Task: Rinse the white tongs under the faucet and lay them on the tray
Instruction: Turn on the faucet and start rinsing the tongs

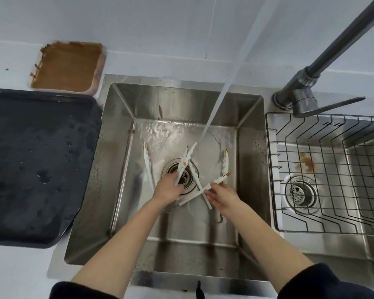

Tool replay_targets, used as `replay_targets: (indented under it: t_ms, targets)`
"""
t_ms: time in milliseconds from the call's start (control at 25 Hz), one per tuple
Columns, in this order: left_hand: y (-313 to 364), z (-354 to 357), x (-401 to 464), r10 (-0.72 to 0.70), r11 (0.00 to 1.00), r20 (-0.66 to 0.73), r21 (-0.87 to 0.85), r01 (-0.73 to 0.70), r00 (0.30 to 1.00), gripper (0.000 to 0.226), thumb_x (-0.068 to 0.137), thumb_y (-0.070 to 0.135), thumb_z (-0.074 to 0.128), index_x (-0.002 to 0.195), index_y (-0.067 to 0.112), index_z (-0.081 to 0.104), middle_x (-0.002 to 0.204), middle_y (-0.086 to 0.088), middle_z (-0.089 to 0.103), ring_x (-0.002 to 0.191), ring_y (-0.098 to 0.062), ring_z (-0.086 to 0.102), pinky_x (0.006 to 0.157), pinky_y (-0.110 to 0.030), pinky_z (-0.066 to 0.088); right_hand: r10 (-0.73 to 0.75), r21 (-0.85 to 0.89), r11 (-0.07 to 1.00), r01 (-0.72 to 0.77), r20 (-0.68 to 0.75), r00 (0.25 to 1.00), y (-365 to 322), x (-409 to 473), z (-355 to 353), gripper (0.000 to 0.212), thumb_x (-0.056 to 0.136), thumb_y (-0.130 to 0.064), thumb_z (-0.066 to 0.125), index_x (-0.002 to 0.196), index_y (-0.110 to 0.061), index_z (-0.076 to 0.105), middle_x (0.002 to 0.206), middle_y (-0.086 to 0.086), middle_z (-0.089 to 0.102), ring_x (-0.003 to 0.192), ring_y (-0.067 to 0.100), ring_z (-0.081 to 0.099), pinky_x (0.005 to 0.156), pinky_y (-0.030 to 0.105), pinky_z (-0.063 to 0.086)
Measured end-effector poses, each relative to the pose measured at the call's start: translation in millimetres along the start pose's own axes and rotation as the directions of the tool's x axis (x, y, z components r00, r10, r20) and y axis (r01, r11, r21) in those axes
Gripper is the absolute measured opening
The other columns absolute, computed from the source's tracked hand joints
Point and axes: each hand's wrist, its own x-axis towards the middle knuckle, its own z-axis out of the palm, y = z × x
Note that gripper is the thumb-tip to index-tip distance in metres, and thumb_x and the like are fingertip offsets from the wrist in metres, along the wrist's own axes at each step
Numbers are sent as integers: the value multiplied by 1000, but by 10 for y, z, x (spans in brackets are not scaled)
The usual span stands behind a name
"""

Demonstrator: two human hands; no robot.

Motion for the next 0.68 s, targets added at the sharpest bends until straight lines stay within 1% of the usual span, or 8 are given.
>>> replay_targets:
  t_ms: [80,160,200,280,360,400,520,680]
  targets:
    - [-6,11,4,22,999,2,-40,-22,1000,40,89,7,47,128,3,49,110,-13,57,96,-21,51,83,-27,39,-60,-61,996,59,-4,998,3,-3,22,34,95,-10,45,128,-2,47,103,13,58,79,17,60,87,28,48]
    - [13,4,-5,33,995,-9,-91,-33,999,41,89,9,48,129,8,49,115,-8,59,105,-24,55,84,-22,36,-125,-109,986,122,-16,992,-20,-24,53,34,96,-11,42,128,-3,46,106,15,59,99,27,63,91,31,48]
    - [33,-9,-14,37,993,-22,-107,-40,999,42,89,9,48,130,9,48,122,-8,60,112,-25,55,88,-23,37,-153,-132,980,148,-29,988,-39,-38,68,33,96,-12,42,127,-3,47,105,16,61,103,30,62,91,33,49]
    - [83,-54,-21,55,990,-57,-129,-62,997,40,87,8,49,128,9,50,126,-8,60,118,-26,54,96,-26,39,-210,-157,967,201,-48,976,-114,-95,88,32,94,-13,42,124,-3,48,98,19,63,94,31,64,90,37,51]
    - [147,-120,-9,56,985,-79,-156,-68,995,39,87,9,50,126,9,50,126,-9,59,122,-26,52,100,-30,38,-274,-206,944,259,-51,960,-236,-192,106,33,93,-17,45,124,-7,47,83,8,58,79,22,59,85,36,52]
    - [193,-161,-6,51,983,-83,-170,-64,995,40,88,10,50,128,9,49,128,-10,58,124,-25,51,101,-29,38,-316,-246,923,296,-45,948,-315,-253,111,34,93,-20,48,124,-9,47,81,3,56,80,20,57,86,38,51]
    - [390,-277,22,57,973,-93,-219,-76,994,43,91,14,48,133,9,43,129,-11,56,124,-25,49,97,-27,38,-468,-349,831,433,-18,884,-602,-473,109,38,91,-29,52,125,-12,45,96,0,56,94,21,59,88,37,51]
    - [721,-358,102,114,951,-143,-272,-150,983,43,93,19,46,134,12,40,123,-15,61,105,-29,60,89,-30,44,-657,-456,662,595,30,753,-928,-720,77,38,88,-37,54,118,-14,47,81,-8,54,75,7,53,63,20,41]
